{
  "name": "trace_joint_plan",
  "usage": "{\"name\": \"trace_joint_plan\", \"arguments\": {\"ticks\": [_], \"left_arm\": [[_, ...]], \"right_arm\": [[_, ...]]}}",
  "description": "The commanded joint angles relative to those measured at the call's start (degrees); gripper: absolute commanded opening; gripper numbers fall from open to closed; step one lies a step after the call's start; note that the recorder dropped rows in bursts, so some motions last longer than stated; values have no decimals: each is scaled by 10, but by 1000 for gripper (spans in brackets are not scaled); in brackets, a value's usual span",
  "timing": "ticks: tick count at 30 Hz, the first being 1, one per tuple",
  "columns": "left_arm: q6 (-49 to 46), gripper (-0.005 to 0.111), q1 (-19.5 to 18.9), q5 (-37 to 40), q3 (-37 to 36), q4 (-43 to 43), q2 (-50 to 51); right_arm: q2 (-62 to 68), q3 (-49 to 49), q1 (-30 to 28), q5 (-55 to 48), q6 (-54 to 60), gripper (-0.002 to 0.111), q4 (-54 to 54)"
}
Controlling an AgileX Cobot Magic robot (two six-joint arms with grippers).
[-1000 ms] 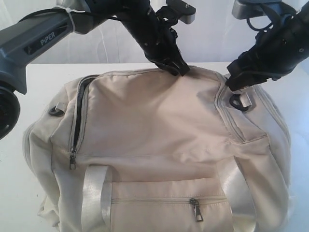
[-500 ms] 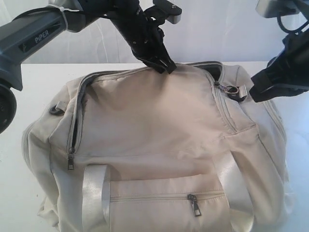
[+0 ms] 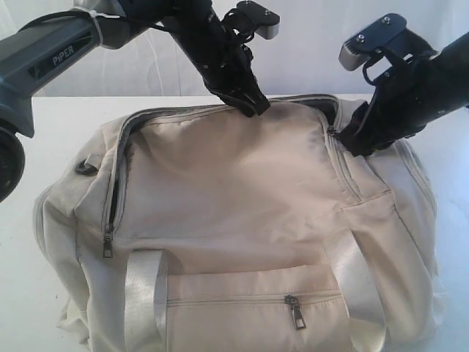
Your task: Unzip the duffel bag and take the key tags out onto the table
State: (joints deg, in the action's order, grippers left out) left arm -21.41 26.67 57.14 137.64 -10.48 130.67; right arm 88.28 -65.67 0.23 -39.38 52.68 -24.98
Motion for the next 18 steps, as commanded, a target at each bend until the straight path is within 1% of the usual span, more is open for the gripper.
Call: {"name": "trace_joint_plan", "arguments": {"ticks": [1,4,5,6,7,8,9,15,18], "left_arm": [[-4,0,0,14,-2,-12,-1],[-5,0,0,14,-2,-13,-1],[-5,0,0,13,-2,-14,-1],[-6,0,0,13,-2,-14,-1],[-7,0,0,13,-2,-14,-1],[-7,0,0,13,-2,-14,-1],[-7,0,0,13,-2,-14,-1],[-8,0,0,13,-2,-14,-1],[-8,0,0,13,-2,-14,-1]], "right_arm": [[32,-12,-3,24,15,40,-5],[51,-12,0,33,15,40,-5],[56,-12,1,37,15,35,-4],[59,-14,1,39,10,24,-4],[59,-17,1,36,10,17,-4],[59,-21,1,33,4,5,-4],[58,-24,1,30,-6,0,-4],[23,-48,1,14,-50,0,-4],[1,-51,1,-22,-76,0,-4]]}}
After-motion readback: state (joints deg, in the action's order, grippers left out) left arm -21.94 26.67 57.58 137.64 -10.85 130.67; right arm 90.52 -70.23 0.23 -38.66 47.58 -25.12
